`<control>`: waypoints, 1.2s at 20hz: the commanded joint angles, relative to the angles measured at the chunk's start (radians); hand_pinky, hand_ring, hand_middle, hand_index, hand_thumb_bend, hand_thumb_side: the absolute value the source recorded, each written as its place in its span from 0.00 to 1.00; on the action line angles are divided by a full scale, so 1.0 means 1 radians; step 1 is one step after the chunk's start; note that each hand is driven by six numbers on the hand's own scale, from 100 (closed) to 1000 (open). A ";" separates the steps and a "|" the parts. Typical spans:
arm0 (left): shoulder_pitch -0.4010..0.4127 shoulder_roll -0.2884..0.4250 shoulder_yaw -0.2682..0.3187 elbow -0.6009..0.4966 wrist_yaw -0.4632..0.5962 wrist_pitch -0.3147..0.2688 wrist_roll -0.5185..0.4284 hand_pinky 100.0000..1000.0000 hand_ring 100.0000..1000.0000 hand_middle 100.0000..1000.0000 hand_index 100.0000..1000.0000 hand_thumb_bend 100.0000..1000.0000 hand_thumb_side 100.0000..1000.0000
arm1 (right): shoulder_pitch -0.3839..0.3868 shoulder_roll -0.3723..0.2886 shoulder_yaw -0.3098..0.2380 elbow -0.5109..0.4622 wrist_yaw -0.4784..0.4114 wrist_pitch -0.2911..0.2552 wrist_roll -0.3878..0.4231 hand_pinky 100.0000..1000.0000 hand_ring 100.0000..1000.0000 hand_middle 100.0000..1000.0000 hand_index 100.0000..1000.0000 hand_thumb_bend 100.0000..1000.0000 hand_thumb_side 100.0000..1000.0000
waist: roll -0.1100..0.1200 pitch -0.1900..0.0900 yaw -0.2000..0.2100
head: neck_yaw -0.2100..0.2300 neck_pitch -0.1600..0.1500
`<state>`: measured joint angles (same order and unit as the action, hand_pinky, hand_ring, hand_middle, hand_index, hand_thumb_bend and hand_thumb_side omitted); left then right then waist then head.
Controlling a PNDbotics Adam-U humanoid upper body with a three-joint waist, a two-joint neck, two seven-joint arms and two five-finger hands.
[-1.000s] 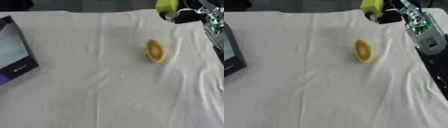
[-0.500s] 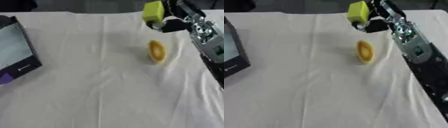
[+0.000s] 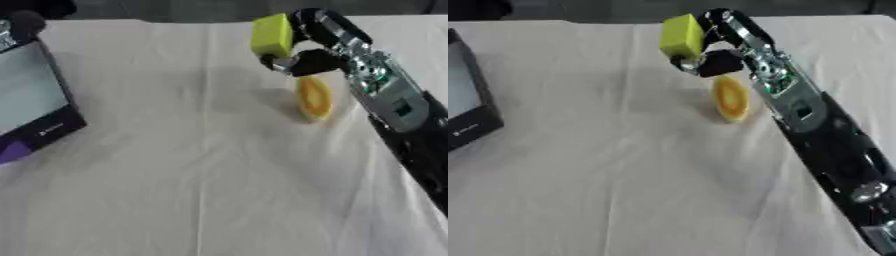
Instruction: Pick up the objects with one hand, pass them to the other hand, and then place them into the box on the other side of the table.
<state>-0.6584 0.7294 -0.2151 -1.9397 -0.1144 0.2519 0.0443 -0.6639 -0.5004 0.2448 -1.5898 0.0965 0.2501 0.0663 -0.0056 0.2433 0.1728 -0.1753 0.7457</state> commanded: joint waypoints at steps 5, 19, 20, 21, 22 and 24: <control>-0.083 0.020 -0.055 -0.060 0.006 -0.009 -0.110 0.78 0.67 0.58 0.72 0.73 0.34 | -0.035 0.054 0.027 0.008 0.046 -0.015 0.011 0.77 0.50 0.44 0.49 0.40 0.04 | 0.022 -0.048 0.004 | -0.005 0.014; -0.218 -0.056 -0.174 -0.060 -0.012 -0.020 -0.276 0.78 0.68 0.60 0.72 0.76 0.36 | -0.052 0.155 0.086 0.058 0.129 -0.072 0.007 0.78 0.51 0.45 0.49 0.40 0.03 | 0.029 -0.060 0.013 | 0.006 0.024; -0.221 -0.060 -0.180 -0.060 -0.017 -0.015 -0.286 0.78 0.68 0.60 0.72 0.76 0.36 | -0.052 0.159 0.087 0.062 0.131 -0.074 0.004 0.78 0.51 0.45 0.49 0.40 0.03 | 0.030 -0.060 0.014 | 0.007 0.024; -0.224 -0.066 -0.187 -0.060 -0.021 -0.009 -0.297 0.78 0.68 0.60 0.72 0.76 0.36 | -0.053 0.164 0.088 0.065 0.132 -0.075 0.000 0.78 0.51 0.45 0.49 0.40 0.03 | 0.030 -0.060 0.014 | 0.009 0.024; -0.227 -0.072 -0.193 -0.060 -0.026 -0.001 -0.307 0.78 0.68 0.60 0.72 0.76 0.36 | -0.053 0.169 0.090 0.068 0.134 -0.077 -0.003 0.78 0.51 0.45 0.49 0.40 0.03 | 0.031 -0.060 0.015 | 0.009 0.024; -0.235 -0.082 -0.204 -0.060 -0.036 0.011 -0.323 0.78 0.68 0.60 0.72 0.76 0.36 | -0.054 0.178 0.093 0.076 0.138 -0.080 -0.007 0.78 0.51 0.45 0.49 0.40 0.03 | 0.031 -0.061 0.017 | 0.011 0.024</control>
<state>-0.8735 0.6406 -0.4202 -1.9874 -0.1397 0.2568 -0.2671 -0.6959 -0.3216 0.3393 -1.5082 0.2282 0.1758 0.0630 0.0120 0.2185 0.1870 -0.1685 0.7638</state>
